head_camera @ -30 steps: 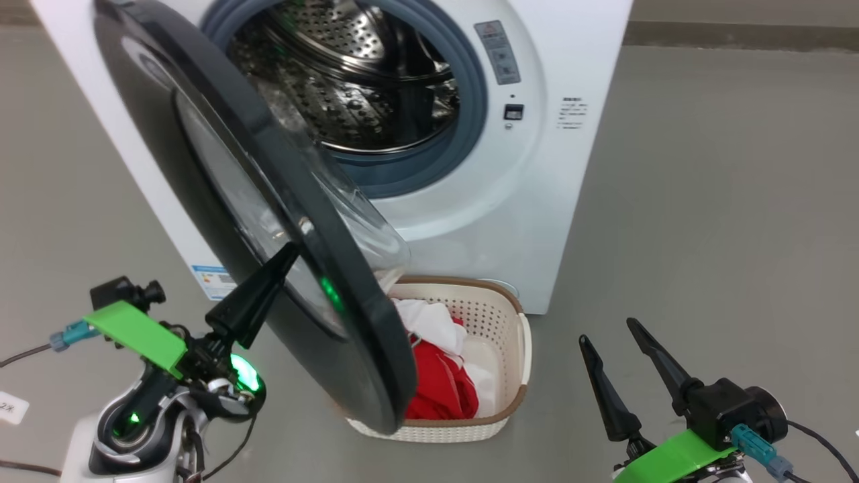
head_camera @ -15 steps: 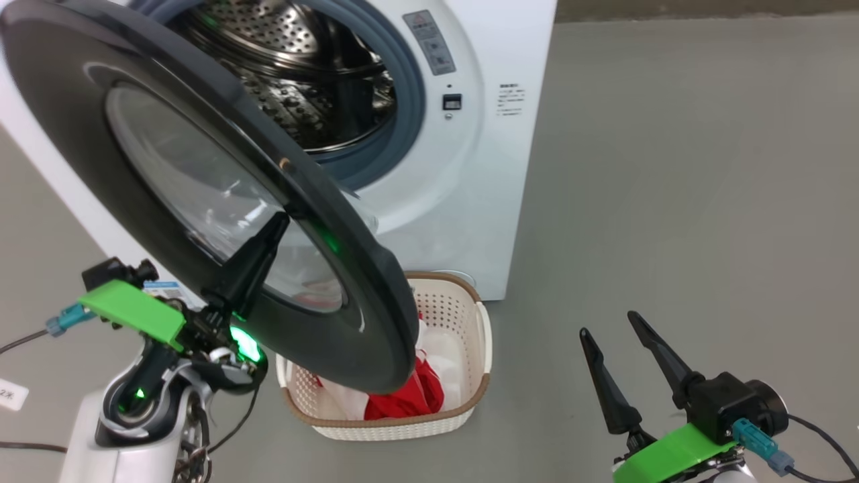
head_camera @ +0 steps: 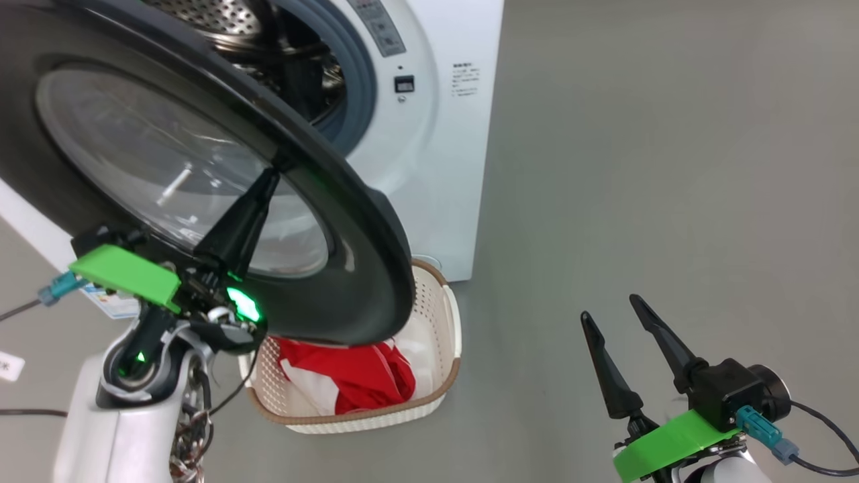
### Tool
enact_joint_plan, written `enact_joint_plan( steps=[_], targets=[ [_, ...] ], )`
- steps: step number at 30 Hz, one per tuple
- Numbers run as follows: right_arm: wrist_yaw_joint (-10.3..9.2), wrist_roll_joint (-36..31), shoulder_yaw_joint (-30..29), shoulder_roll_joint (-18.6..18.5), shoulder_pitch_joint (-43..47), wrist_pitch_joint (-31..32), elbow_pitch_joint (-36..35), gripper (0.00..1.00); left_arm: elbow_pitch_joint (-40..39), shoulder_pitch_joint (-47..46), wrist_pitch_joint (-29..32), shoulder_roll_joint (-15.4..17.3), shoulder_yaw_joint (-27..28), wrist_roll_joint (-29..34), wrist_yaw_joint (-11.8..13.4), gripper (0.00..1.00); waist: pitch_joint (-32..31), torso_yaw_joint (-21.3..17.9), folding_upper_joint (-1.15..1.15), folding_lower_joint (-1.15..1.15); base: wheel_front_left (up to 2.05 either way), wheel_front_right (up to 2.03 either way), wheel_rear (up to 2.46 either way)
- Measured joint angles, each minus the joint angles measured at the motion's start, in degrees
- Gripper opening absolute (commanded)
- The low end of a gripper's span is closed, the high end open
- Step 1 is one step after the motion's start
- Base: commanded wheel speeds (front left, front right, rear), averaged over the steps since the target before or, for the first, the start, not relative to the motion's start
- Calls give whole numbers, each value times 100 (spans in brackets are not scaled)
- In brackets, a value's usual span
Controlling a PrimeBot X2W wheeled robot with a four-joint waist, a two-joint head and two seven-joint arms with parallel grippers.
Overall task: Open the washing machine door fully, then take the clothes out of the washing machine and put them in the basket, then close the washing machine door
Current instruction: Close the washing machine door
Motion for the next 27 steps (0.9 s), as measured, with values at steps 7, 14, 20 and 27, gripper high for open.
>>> enact_joint_plan(
  steps=[7,14,20,27],
  targets=[
    [0,9,-15,0,-27,0,-21,100,143,-294,-113,-5,-81,-69,-99,0,179,-181,0,0,0,0,0],
    [0,15,-49,0,-141,0,-91,100,230,-583,-232,-15,-196,-111,-202,0,397,-305,0,0,0,0,0],
    [0,15,-49,0,-247,0,-130,100,360,-867,-344,-22,-270,-176,-250,0,590,-384,0,0,0,0,0],
    [0,15,-47,0,-335,0,-138,100,615,-1179,-660,-35,-294,-14,-297,0,775,-466,0,0,0,0,0]
  ],
)
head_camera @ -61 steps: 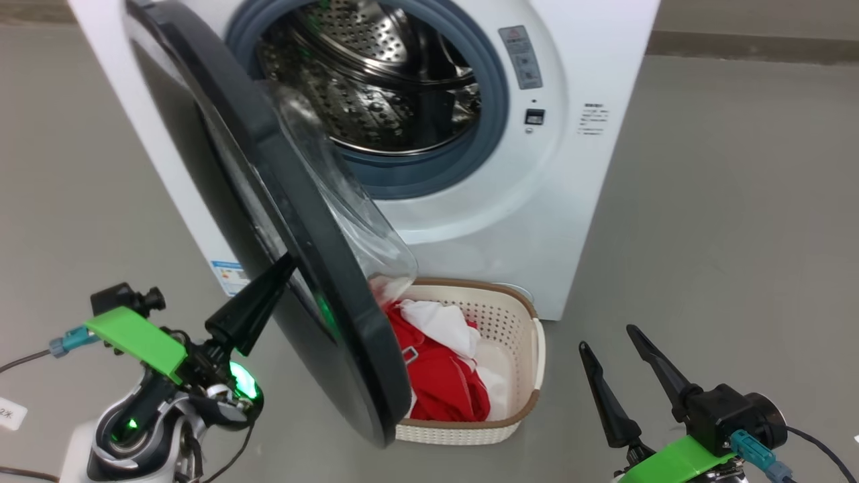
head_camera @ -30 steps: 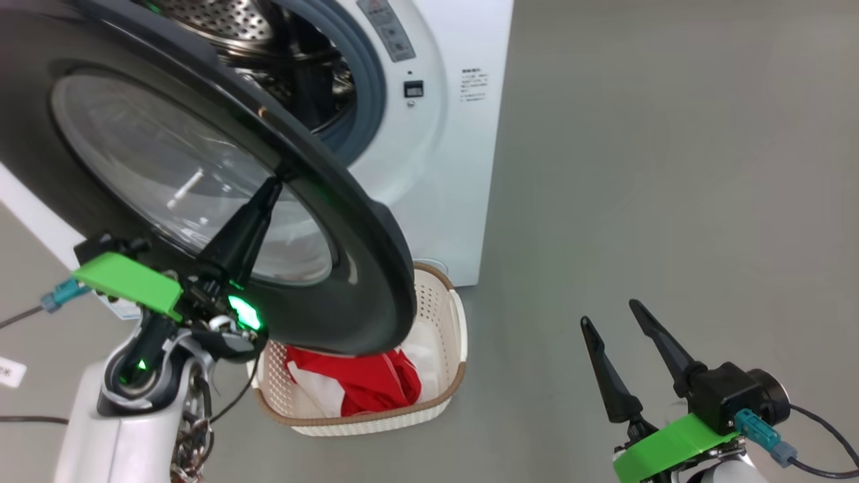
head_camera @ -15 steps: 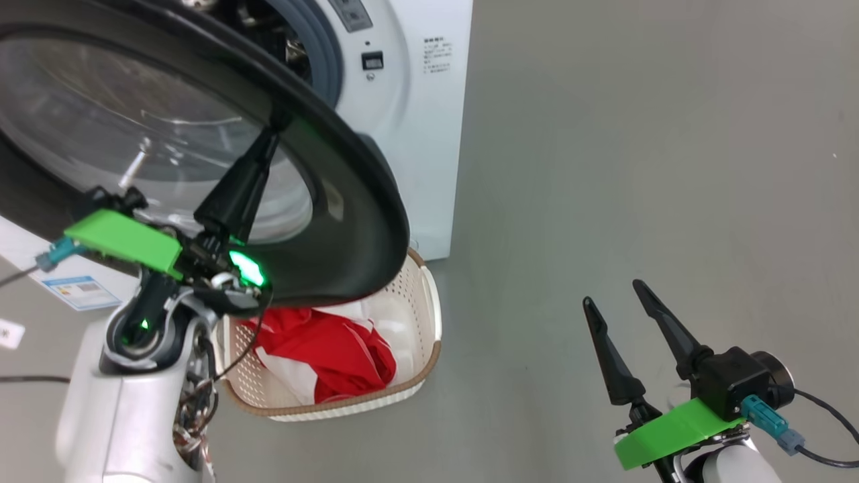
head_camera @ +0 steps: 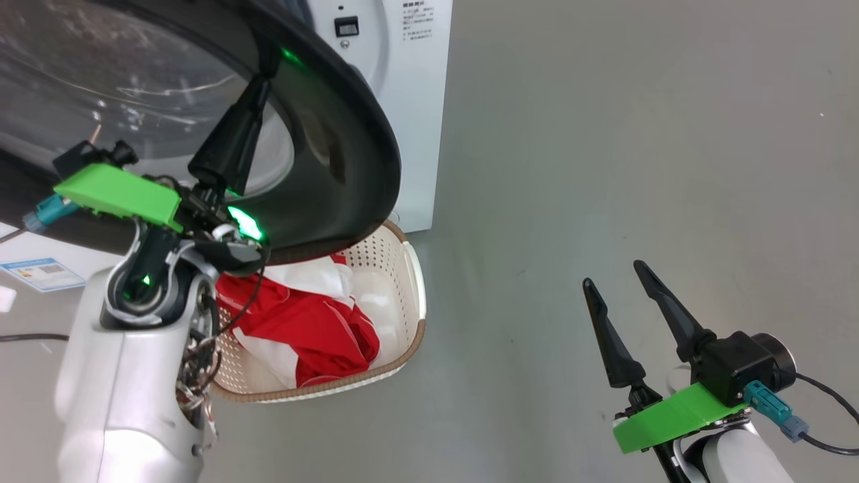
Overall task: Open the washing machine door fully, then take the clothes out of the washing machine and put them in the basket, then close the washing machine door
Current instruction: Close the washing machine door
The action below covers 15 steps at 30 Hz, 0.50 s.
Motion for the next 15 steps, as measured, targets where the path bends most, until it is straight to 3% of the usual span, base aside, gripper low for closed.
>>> enact_joint_plan(
  steps=[15],
  targets=[
    [0,12,-10,-2,-35,-1,7,100,407,-337,-276,-16,-25,246,-5,0,63,103,0,0,0,0,0]
  ],
)
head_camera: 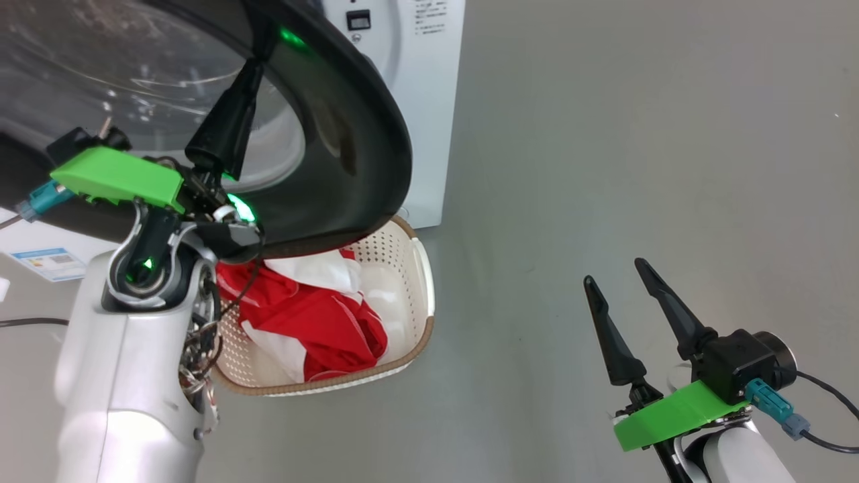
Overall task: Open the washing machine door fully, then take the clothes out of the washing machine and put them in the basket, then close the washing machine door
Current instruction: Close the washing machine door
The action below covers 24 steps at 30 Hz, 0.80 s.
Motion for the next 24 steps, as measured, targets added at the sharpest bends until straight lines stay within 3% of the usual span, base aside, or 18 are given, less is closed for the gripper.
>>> enact_joint_plan(
  steps=[1,2,3,4,10,14,19,24],
  targets=[
    [0,12,0,0,0,0,0,100,-3,3,-49,-2,-1,11,0,0,-13,26,0,0,0,0,0],
    [0,13,-3,0,0,0,1,100,-31,16,-127,-2,1,20,-1,37,-26,51,0,0,0,0,0],
    [0,13,-4,-1,0,0,3,100,-93,44,-185,-2,3,43,-1,95,-41,78,0,0,0,0,0],
    [0,13,-8,0,0,0,7,100,-156,80,-207,-3,4,46,-1,100,-58,107,0,0,0,0,0],
    [0,14,-46,-2,1,0,51,100,-468,525,-367,-1,-126,247,-43,100,-166,255,0,0,0,0,0],
    [0,12,-160,-4,13,0,97,100,-1204,1149,-633,31,-256,654,-43,100,-327,396,0,0,0,0,0],
    [0,13,-283,-5,41,0,155,100,-2078,1943,-1366,193,-393,1504,-43,100,-527,514,0,0,0,0,0],
    [0,13,-388,-5,75,0,157,100,-2549,2708,-2428,683,-714,3045,-44,100,-747,594,0,0,0,0,0]
  ],
)
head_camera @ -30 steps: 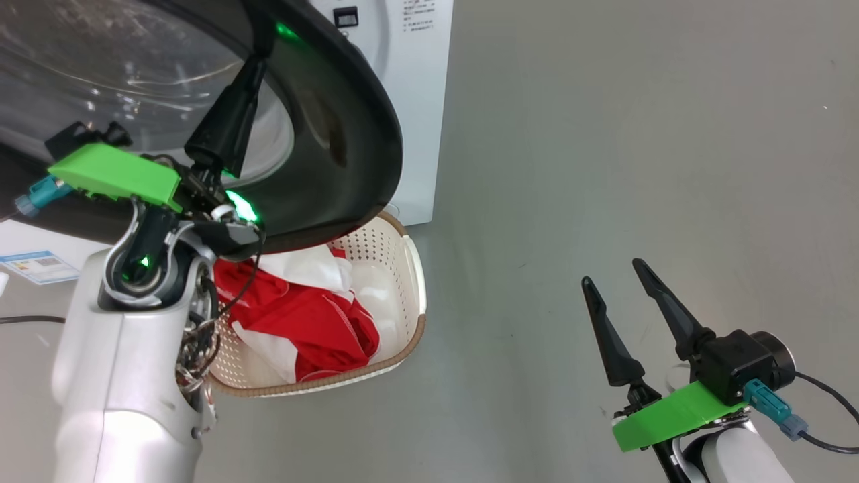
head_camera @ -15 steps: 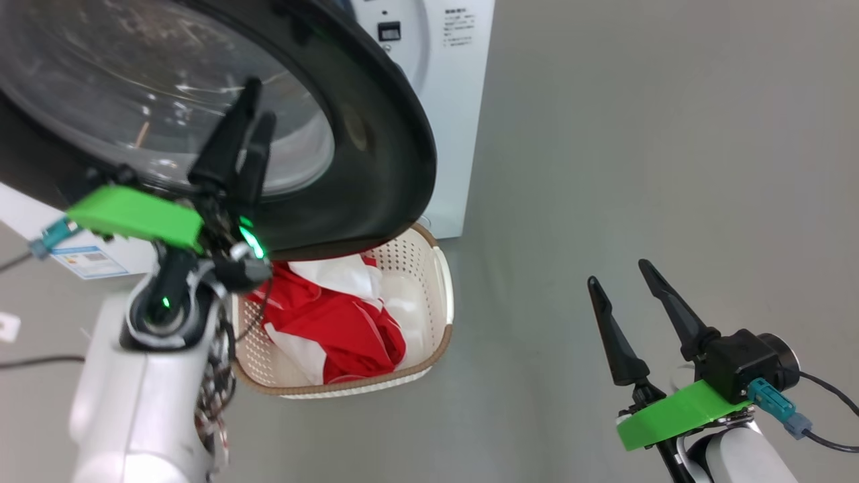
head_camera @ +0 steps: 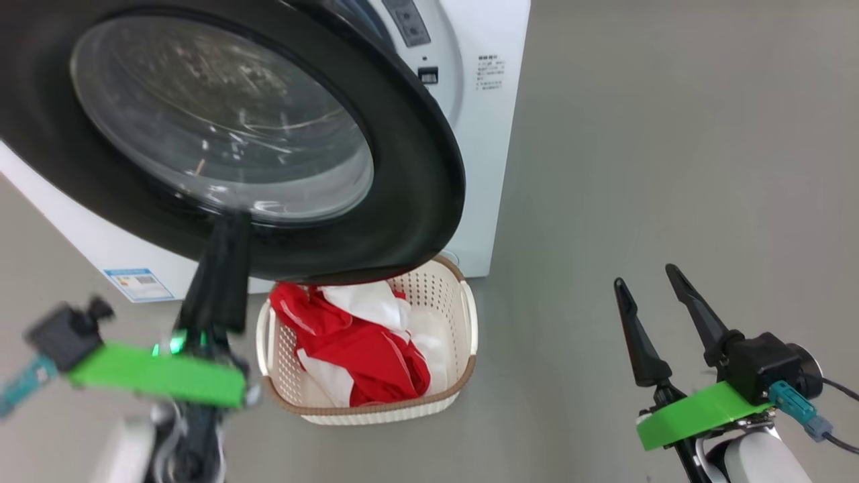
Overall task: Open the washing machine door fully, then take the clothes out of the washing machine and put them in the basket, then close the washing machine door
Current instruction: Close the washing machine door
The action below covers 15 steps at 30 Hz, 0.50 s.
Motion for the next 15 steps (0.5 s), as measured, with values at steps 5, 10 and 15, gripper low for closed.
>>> enact_joint_plan(
  steps=[5,10,15],
  targets=[
    [0,-2,-70,2,233,0,-44,100,2,733,-647,296,-433,1551,155,100,-237,49,0,0,0,0,0],
    [0,-9,-233,3,368,0,-192,100,-311,1206,-839,309,-350,2391,550,100,-458,62,0,0,0,0,0],
    [0,-51,-289,11,541,0,-304,100,-734,1685,-859,456,-236,3489,969,100,-609,48,0,0,0,0,0]
  ],
)
